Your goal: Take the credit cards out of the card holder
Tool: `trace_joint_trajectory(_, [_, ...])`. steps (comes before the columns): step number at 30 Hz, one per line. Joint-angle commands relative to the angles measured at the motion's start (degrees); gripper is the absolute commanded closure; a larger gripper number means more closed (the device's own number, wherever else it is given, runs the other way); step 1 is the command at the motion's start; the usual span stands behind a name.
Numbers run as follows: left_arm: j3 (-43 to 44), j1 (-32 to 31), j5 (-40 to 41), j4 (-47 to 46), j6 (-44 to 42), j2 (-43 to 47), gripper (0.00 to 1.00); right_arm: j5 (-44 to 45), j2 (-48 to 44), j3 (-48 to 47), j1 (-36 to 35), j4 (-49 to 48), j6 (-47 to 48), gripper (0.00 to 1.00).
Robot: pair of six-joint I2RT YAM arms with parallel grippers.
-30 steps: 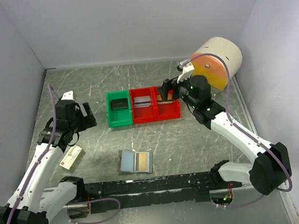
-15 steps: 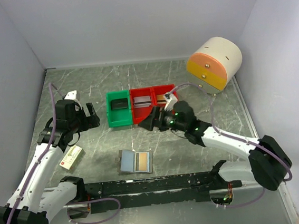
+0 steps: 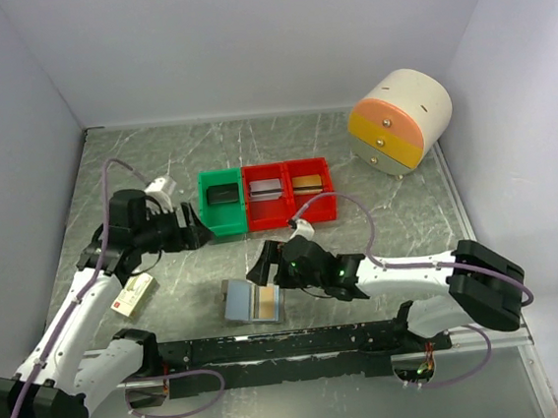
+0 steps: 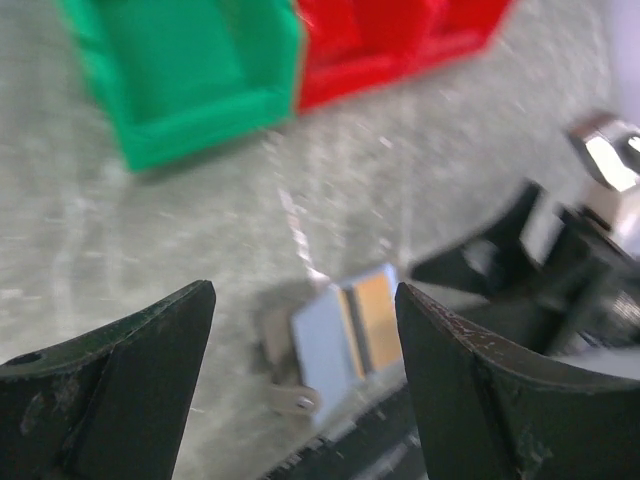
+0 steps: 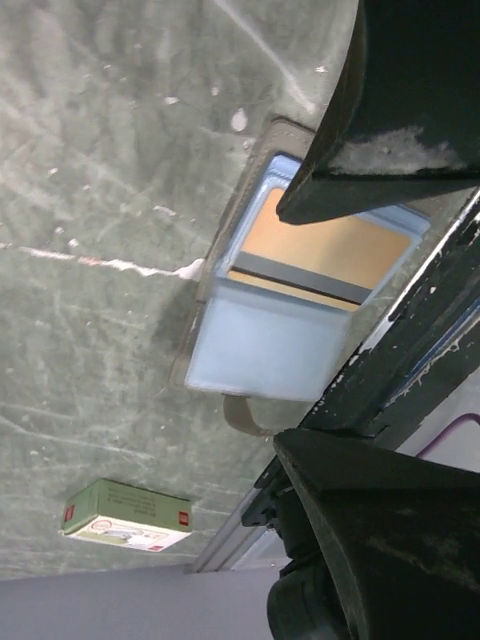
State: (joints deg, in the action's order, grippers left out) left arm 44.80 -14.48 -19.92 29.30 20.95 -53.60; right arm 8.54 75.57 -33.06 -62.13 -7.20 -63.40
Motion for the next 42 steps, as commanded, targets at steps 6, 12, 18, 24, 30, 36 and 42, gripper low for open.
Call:
trace_joint_trajectory(6, [-4.82, -20.94, -5.06, -2.90, 10.93, 1.41, 0.21, 3.87, -2.28, 7.64, -1.25, -5.79, -11.71, 0.38])
trace_joint_trajectory(12, [-7.33, -24.45, -2.27, -3.60, 14.99, -0.52, 0.29, 3.25, -1.38, 5.91, -1.50, -4.10, -12.57, 0.49])
trace_joint_trajectory(18, [-8.57, -26.49, -0.07, -4.91, 18.48, -4.53, 0.33, 2.67, 0.24, 5.37, -2.49, -2.63, -15.03, 0.55])
trace_joint_trajectory(24, [-9.42, -28.22, 0.56, -6.89, 20.16, -7.18, 0.39, 2.96, 1.56, 6.37, -3.78, -1.17, -17.96, 0.55])
trace_joint_trajectory(30, [-10.01, -29.91, 1.40, -7.36, 21.29, -9.76, 0.43, 1.21, 2.70, 9.48, -3.82, -5.38, -19.50, 0.60])
trace_joint_trajectory(36, [-11.51, -30.93, 1.65, -7.92, 21.22, -11.77, 0.45, 2.05, 4.85, 11.98, -3.80, -8.17, -22.18, 0.62])
trace_joint_trajectory(42, [-13.20, -31.03, 2.69, -8.85, 22.25, -13.12, 0.47, 2.46, 6.32, 11.32, -3.77, -5.84, -23.33, 0.66])
